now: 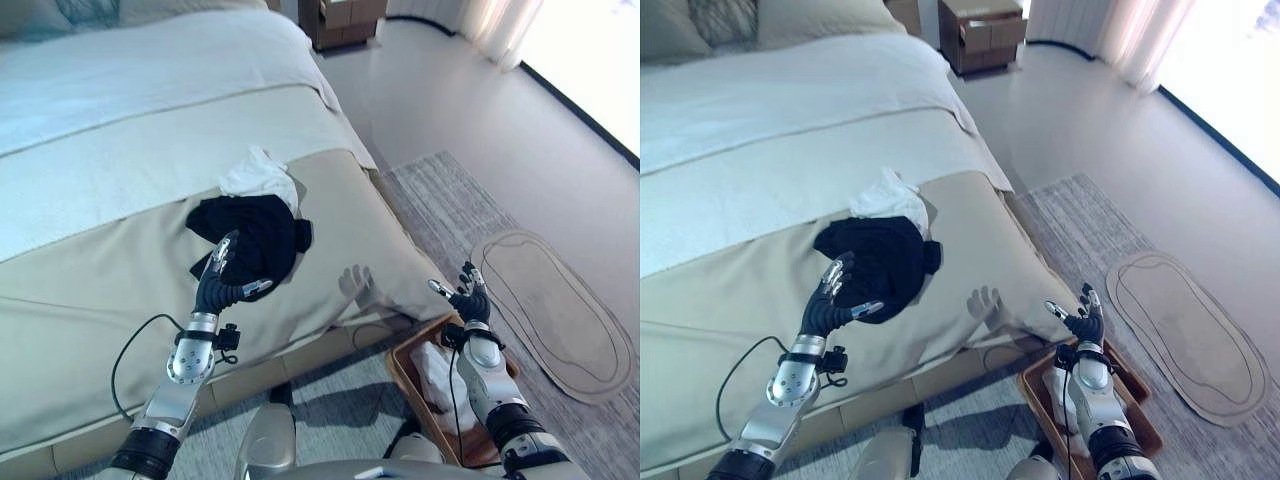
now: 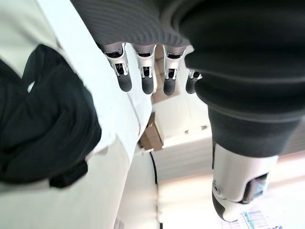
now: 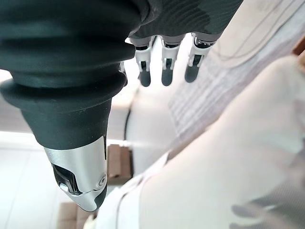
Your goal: Pick up clothes into the bucket
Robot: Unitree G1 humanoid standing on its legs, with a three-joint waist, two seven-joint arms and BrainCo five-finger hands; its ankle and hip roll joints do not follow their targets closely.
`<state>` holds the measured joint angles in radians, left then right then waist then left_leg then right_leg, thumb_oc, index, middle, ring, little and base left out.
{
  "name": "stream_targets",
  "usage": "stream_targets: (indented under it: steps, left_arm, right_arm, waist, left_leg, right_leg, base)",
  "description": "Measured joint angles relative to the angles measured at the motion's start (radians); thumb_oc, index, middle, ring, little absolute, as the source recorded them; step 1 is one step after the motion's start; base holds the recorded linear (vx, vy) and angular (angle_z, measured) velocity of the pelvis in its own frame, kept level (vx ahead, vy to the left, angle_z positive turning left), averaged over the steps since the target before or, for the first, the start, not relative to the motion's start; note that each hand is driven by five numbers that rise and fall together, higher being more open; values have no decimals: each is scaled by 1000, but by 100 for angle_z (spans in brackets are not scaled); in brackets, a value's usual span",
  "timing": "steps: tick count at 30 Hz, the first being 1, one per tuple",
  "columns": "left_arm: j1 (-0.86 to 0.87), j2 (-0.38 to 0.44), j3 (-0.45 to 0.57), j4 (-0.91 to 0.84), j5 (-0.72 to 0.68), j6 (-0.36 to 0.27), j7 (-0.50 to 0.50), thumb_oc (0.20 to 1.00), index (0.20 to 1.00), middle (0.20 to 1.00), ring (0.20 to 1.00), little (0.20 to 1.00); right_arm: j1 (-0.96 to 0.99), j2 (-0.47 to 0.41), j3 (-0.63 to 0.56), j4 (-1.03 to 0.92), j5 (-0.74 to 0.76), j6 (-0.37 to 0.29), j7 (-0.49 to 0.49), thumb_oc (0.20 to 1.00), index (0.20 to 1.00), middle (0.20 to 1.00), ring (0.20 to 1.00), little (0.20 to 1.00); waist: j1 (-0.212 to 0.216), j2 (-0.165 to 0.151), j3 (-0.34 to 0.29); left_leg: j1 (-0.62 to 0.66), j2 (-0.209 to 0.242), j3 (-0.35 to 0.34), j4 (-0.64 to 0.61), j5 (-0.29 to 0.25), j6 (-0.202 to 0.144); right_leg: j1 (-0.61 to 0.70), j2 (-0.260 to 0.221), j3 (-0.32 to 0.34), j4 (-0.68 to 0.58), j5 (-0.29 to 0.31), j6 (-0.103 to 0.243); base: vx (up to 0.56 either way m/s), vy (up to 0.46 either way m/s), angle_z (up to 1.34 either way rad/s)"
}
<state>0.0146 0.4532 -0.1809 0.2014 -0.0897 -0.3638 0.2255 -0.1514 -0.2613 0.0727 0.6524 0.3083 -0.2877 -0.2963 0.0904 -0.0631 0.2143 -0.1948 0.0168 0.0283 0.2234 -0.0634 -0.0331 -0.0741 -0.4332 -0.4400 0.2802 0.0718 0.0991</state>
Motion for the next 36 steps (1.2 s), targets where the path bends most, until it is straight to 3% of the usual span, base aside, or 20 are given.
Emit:
stream_targets:
  steps: [1,2,3,4,5,6,8,10,16,21,23,24,25,26,27,28,29,30,33,36]
  left_arm:
    - [0,0,4,7,7,4,0,1000,1000,1000,1000,1000]
    - [6,5,15,30,37,7,0,1000,1000,1000,1000,1000]
    - [8,6,17,40,37,8,0,1000,1000,1000,1000,1000]
    - [13,6,23,56,37,8,0,1000,1000,1000,1000,1000]
    - [20,8,38,56,36,7,-1,1000,1000,1000,1000,1000]
    - [31,11,49,60,35,11,-1,1000,1000,1000,1000,1000]
    - [50,-3,49,58,35,17,-8,1000,1000,1000,1000,1000]
    - [60,-20,43,64,36,25,-18,1000,1000,1000,1000,1000]
    - [82,-46,46,76,55,40,-14,1000,1000,1000,1000,1000]
    - [36,-44,43,116,181,54,12,1000,1000,1000,1000,1000]
    - [-36,-37,38,152,245,64,46,1000,1000,1000,1000,1000]
    - [-41,-33,43,154,268,69,62,1000,1000,1000,1000,1000]
    - [-66,-30,39,172,314,76,90,1000,1000,1000,1000,1000]
    - [-95,-22,25,195,339,77,116,1000,1000,1000,1000,1000]
    - [-123,-4,15,212,356,79,131,1000,1000,1000,1000,1000]
    - [-176,35,5,218,402,96,168,1000,1000,1000,1000,1000]
    - [-195,54,7,218,425,98,184,1000,1000,1000,1000,1000]
    - [-260,111,5,238,482,119,232,1000,1000,1000,1000,1000]
    - [-401,178,1,286,587,179,312,1000,1000,1000,1000,1000]
    - [-480,200,-16,313,632,214,372,1000,1000,1000,1000,1000]
  right_arm:
    - [8,2,-1,1,0,1,3,1000,1000,1000,1000,1000]
    - [23,8,0,3,0,3,7,1000,1000,1000,1000,1000]
    - [37,9,1,2,0,3,13,1000,1000,1000,1000,1000]
    - [69,13,8,1,0,3,24,1000,1000,1000,1000,1000]
    - [81,16,10,2,0,4,32,1000,1000,1000,1000,1000]
    - [88,18,7,3,0,4,37,1000,1000,1000,1000,1000]
    - [106,18,1,8,3,4,42,1000,1000,1000,1000,1000]
    - [140,21,0,33,31,3,50,1000,1000,1000,1000,1000]
    - [187,20,-7,74,58,10,72,1000,1000,1000,1000,1000]
    - [194,-2,-23,72,62,10,80,1000,1000,1000,1000,1000]
    - [179,-13,-29,64,64,10,71,1000,1000,1000,1000,1000]
    - [176,-17,-27,60,65,10,71,1000,1000,1000,1000,1000]
    - [151,-29,-27,50,66,7,68,1000,1000,1000,1000,1000]
    - [129,-27,-29,51,67,6,66,1000,1000,1000,1000,1000]
    - [114,-25,-21,50,68,6,62,1000,1000,1000,1000,1000]
    - [87,-17,-17,7,68,4,57,1000,1000,1000,1000,1000]
    - [73,-17,-13,-9,68,-1,56,1000,1000,1000,1000,1000]
    - [34,-10,6,-33,70,-6,47,1000,1000,1000,1000,1000]
    - [-27,-8,28,-62,69,-13,37,1000,1000,1000,1000,1000]
    - [-58,4,41,-65,70,-20,12,1000,1000,1000,1000,1000]
  waist:
    - [-10,0,0]
    - [-31,5,-2]
    - [-33,7,-2]
    - [-38,16,-18]
    - [-43,8,-24]
    - [-51,-5,-31]
    - [-54,-14,-37]
    - [-64,-34,-50]
    - [-76,3,-62]
    - [-78,9,-44]
    - [-77,4,-20]
    - [-80,9,-17]
    - [-107,43,8]
    - [-108,47,15]
    - [-102,32,27]
    - [-116,2,64]
    - [-111,0,81]
    - [-127,-35,125]
    - [-131,-47,233]
    - [-132,-58,285]
  left_leg:
    - [10,-5,-2,4,-8,8]
    - [35,-9,-12,3,-25,25]
    - [55,-6,-26,-11,-28,35]
    - [63,12,-34,-41,-22,43]
    - [71,17,-40,-69,-8,58]
    - [80,15,-37,-108,14,63]
    - [103,4,-33,-149,34,53]
    - [120,-24,-49,-163,39,42]
    - [153,32,-58,-152,53,-5]
    - [82,61,-58,9,24,-42]
    - [24,49,-98,36,11,-50]
    - [10,62,-81,20,10,-50]
    - [4,97,-57,-26,19,-42]
    - [-7,95,-52,-45,14,-45]
    - [-15,83,-30,-62,17,-41]
    - [-66,56,13,-60,44,-29]
    - [-87,57,27,-54,46,-28]
    - [-149,46,57,-18,49,-19]
    - [-206,48,79,27,49,-10]
    - [-257,44,78,78,27,0]
  right_leg:
    - [-3,-8,17,24,26,-6]
    - [-21,-16,84,93,73,-15]
    - [-49,-1,142,138,34,18]
    - [-81,73,219,159,-31,62]
    - [-92,122,252,131,-75,69]
    - [-106,180,247,75,-103,56]
    - [-100,232,219,-57,-103,44]
    - [-57,250,242,-149,-80,39]
    - [28,330,233,-251,-41,-4]
    - [44,344,239,-249,-63,-28]
    - [-9,334,257,-243,-70,-52]
    - [-31,335,261,-233,-67,-47]
    - [-64,352,254,-207,-55,-31]
    - [-110,344,266,-169,-66,-24]
    - [-148,324,277,-144,-76,-27]
    - [-228,301,308,-126,-45,-5]
    - [-249,297,309,-127,-45,-8]
    - [-300,275,323,-141,-11,-4]
    - [-319,255,304,-177,4,3]
    - [-353,248,299,-161,9,2]
  base:
    - [135,112,24]
    - [154,49,12]
    - [146,4,18]
    - [151,-31,11]
    - [146,-75,18]
    - [132,-95,1]
    - [118,-107,-2]
    - [106,-101,38]
    - [80,-97,4]
    - [-49,66,-8]
    - [-70,137,-11]
    - [-210,180,-14]
    - [-292,212,-14]
    - [-296,209,-19]
    - [-253,175,-54]
    - [-192,144,-54]
    - [-161,127,-64]
    - [-126,92,-41]
    - [-107,54,-30]
    - [-89,34,1]
